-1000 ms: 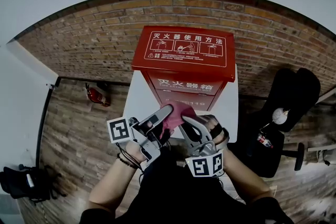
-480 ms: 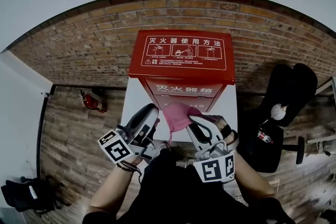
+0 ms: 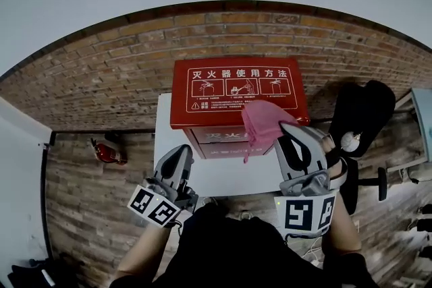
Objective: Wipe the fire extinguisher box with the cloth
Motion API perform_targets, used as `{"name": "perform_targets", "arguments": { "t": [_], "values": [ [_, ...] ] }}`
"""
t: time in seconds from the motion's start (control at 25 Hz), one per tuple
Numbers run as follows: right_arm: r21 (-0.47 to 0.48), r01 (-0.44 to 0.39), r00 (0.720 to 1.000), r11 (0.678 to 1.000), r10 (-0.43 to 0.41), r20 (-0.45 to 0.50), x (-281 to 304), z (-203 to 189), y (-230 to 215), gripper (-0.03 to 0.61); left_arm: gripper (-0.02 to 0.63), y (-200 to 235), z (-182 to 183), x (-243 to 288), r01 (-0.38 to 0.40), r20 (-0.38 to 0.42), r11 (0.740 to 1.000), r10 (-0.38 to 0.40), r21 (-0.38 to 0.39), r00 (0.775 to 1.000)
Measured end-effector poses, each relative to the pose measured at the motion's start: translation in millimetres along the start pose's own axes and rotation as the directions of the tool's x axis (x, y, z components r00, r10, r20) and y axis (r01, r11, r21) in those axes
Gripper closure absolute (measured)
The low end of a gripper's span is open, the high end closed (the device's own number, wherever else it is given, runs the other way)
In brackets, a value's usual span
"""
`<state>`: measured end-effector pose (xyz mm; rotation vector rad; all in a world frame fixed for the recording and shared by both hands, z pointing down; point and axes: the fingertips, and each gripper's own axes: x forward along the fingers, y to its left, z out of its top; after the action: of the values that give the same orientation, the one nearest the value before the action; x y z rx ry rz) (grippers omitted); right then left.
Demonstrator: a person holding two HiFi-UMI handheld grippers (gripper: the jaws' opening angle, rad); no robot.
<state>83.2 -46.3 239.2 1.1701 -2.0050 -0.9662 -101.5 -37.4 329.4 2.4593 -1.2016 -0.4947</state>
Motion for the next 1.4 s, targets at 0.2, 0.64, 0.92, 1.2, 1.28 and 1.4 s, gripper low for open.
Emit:
{"name": "perform_targets", "arguments": {
  "t": [0.2, 0.64, 0.92, 1.2, 1.28, 1.4],
  "values": [
    [-0.057, 0.059, 0.978, 0.997, -0.069, -0.197, 37.5, -25.9, -40.2, 0.526, 0.598, 24.3, 6.6, -3.7, 0.033, -0.005, 0.999, -0.033, 0.038, 0.999],
    [0.34, -0.074, 0.822, 0.938, 0.251, -0.512, 101.2, -120.4, -86.6, 0.526, 0.597, 65.2, -6.3, -11.4, -0.031, -0.031, 0.946, 0.044, 0.322, 0.999],
    [0.358, -0.135, 0.769, 0.924, 0.326, -0.55, 127.1, -154.2, -104.2, 0.526, 0.597, 89.4, -14.0, -6.1, -0.217, -0.017, 0.911, 0.238, 0.35, 0.971],
    [0.198, -0.283, 0.772, 0.938, 0.345, -0.534, 154.8, -153.2, -84.1, 0.526, 0.597, 88.4, -19.3, 2.7, -0.265, -0.032, 0.898, 0.294, 0.352, 0.955],
    [0.223, -0.299, 0.755, 0.928, 0.373, -0.54, 156.9, -157.5, -74.4, 0.526, 0.597, 88.5, -22.3, 4.1, -0.267, -0.041, 0.895, 0.3, 0.356, 0.953],
    [0.272, -0.325, 0.732, 0.906, 0.423, -0.534, 157.7, -159.0, -55.0, 0.526, 0.597, 88.0, -29.3, 6.2, -0.264, -0.061, 0.897, 0.304, 0.356, 0.951]
  ]
}}
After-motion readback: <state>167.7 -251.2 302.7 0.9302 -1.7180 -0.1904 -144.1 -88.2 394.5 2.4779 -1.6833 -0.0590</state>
